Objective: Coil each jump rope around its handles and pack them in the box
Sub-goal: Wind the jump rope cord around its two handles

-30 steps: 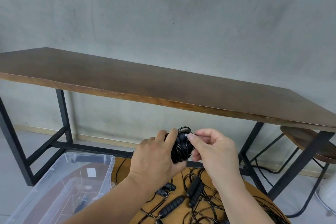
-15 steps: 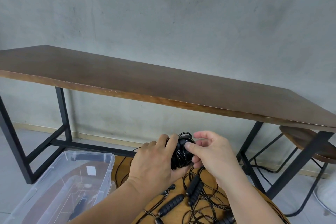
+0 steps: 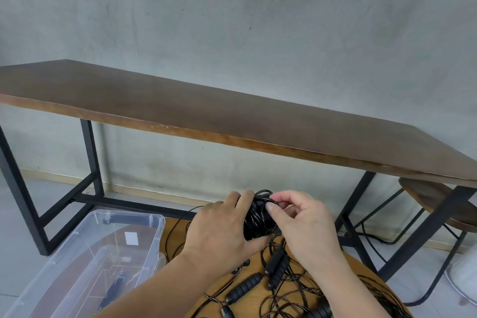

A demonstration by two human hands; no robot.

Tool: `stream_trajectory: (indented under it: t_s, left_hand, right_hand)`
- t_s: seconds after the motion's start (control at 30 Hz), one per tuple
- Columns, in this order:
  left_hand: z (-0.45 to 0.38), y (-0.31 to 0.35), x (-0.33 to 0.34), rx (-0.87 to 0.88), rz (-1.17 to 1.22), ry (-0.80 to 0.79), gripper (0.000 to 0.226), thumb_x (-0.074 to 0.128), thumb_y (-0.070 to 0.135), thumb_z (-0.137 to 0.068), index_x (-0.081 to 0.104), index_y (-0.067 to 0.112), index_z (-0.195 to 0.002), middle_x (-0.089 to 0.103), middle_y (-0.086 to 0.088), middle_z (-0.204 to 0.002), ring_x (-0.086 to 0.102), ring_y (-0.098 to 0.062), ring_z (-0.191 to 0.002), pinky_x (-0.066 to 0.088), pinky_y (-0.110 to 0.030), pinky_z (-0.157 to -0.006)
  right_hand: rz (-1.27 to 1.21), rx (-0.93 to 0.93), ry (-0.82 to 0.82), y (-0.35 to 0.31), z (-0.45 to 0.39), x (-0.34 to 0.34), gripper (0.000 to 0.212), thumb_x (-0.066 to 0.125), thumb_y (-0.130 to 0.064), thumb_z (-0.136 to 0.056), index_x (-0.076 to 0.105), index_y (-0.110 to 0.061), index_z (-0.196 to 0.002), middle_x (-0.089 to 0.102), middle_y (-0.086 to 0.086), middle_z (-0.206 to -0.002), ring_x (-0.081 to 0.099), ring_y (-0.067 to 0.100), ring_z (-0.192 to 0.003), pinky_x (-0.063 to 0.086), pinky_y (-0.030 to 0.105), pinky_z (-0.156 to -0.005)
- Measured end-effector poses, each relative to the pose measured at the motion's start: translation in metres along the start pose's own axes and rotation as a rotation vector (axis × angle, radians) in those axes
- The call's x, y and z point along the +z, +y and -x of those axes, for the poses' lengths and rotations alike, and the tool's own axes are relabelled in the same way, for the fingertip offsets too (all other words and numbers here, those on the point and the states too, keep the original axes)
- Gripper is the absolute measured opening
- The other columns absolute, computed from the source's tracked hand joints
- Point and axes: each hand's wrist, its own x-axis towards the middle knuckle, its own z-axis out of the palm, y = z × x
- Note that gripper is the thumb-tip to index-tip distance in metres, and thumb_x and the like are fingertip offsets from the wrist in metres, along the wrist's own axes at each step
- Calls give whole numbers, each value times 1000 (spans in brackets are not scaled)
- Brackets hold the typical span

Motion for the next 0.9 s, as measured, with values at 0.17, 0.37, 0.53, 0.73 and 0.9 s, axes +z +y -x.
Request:
stream_trajectory:
  t_s: [0.17, 0.37, 0.53, 0.73, 0.9]
  left_hand:
    - [-3, -5, 1, -58, -42, 14, 73, 34, 82, -83, 24, 33, -135, 53, 13, -115, 62, -10, -93, 52, -26, -77]
    - [-8, 0, -3, -88, -36, -2, 61, 36, 72, -88, 26, 32, -134, 53, 11, -114, 62, -13, -90, 47, -24, -72]
    - [-5, 8, 1, -76, -35, -12, 56, 38, 62, -92, 24, 30, -136, 52, 9, -118, 62, -13, -94, 49, -26, -77]
    - [-4, 4, 7, -97, -23, -6, 65, 38, 74, -88, 25, 30, -133, 52, 10, -115, 62, -13, -94, 52, -28, -79]
    - [-4, 1, 6, -90, -26, 11, 61, 38, 72, -88, 27, 30, -131, 52, 11, -114, 61, -12, -93, 51, -28, -78]
  right_hand:
    - [8, -128, 118, 4, 10, 7, 18, 73, -24, -86, 71, -40, -95, 63, -24, -86, 64, 0, -83, 59, 22, -66]
    - [64, -237, 42, -9, 23, 15, 46, 50, -52, -90, 64, -29, -127, 50, -28, -107, 50, -12, -104, 40, -2, -77]
    - [241, -229, 88, -8, 18, 20, 40, 55, -42, -96, 65, -20, -128, 47, -17, -102, 52, -3, -85, 37, -7, -74]
    - [375, -235, 119, -5, 10, 19, 32, 61, -28, -95, 68, -19, -125, 68, -5, -102, 64, 5, -90, 33, -2, -72]
    - [379, -292, 67, -6, 7, 15, 27, 77, -22, -84, 74, -20, -111, 72, -8, -89, 69, 6, -79, 31, -6, -69]
